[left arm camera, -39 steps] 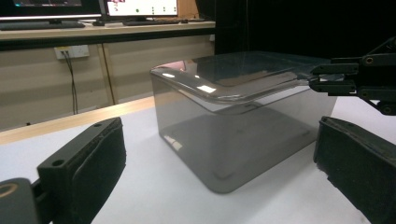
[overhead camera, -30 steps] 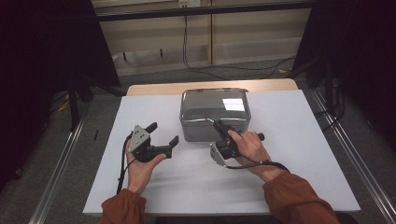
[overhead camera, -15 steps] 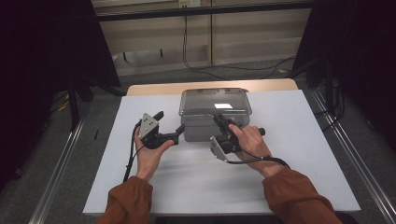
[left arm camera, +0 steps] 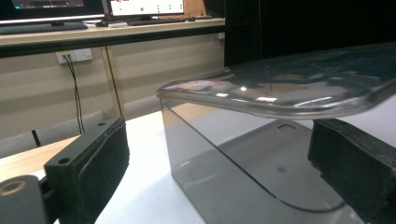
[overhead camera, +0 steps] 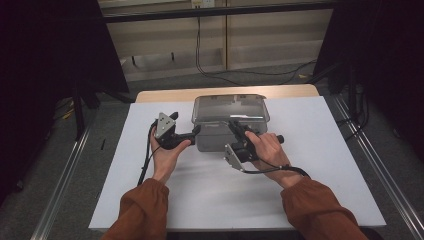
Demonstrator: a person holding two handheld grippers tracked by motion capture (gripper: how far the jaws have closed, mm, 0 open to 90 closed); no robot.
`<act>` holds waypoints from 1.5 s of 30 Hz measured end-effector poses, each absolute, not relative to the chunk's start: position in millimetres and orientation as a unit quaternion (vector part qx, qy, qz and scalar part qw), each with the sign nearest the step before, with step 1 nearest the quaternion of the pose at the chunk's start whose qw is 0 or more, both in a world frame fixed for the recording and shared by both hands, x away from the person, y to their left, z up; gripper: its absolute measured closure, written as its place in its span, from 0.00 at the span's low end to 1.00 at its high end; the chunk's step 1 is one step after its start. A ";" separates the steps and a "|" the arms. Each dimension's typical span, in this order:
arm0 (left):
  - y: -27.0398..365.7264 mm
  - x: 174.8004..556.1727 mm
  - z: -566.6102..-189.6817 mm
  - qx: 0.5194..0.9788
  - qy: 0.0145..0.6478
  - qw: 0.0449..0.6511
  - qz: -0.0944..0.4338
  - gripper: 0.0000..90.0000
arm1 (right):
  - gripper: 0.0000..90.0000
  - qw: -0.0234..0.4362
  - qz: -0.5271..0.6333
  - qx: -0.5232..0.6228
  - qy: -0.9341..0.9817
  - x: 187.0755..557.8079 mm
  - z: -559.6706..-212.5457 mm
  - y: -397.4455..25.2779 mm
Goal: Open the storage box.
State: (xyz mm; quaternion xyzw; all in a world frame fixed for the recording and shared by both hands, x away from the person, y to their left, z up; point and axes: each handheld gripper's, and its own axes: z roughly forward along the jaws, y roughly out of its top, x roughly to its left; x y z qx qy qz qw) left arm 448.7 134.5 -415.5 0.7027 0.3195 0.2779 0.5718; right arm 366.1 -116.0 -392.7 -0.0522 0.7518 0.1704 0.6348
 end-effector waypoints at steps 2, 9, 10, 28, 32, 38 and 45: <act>132.0 450.5 -415.7 0.702 0.322 0.572 0.275 0.06 | 0.90 0.635 0.170 -0.051 0.752 366.5 -392.3 -116.3; 127.9 452.6 -415.3 0.690 0.327 0.585 0.273 0.08 | 0.89 0.633 0.170 -0.049 0.753 366.8 -393.8 -115.6; 127.7 452.7 -415.3 0.685 0.329 0.589 0.274 0.08 | 0.89 0.633 0.171 -0.049 0.753 366.7 -394.0 -115.5; 126.3 453.3 -410.6 0.699 0.300 0.580 0.291 0.14 | 0.60 0.582 0.269 0.064 0.765 374.6 -394.2 -139.7; 123.3 454.2 -410.6 0.702 0.296 0.578 0.291 0.14 | 0.46 0.563 0.313 0.117 0.756 378.1 -394.6 -151.5; 121.3 454.5 -410.1 0.701 0.294 0.582 0.290 0.15 | 0.34 0.521 0.369 0.177 0.749 386.1 -396.3 -170.0; 121.4 454.8 -410.1 0.703 0.287 0.583 0.288 0.18 | 0.31 0.480 0.415 0.232 0.737 394.3 -395.2 -187.5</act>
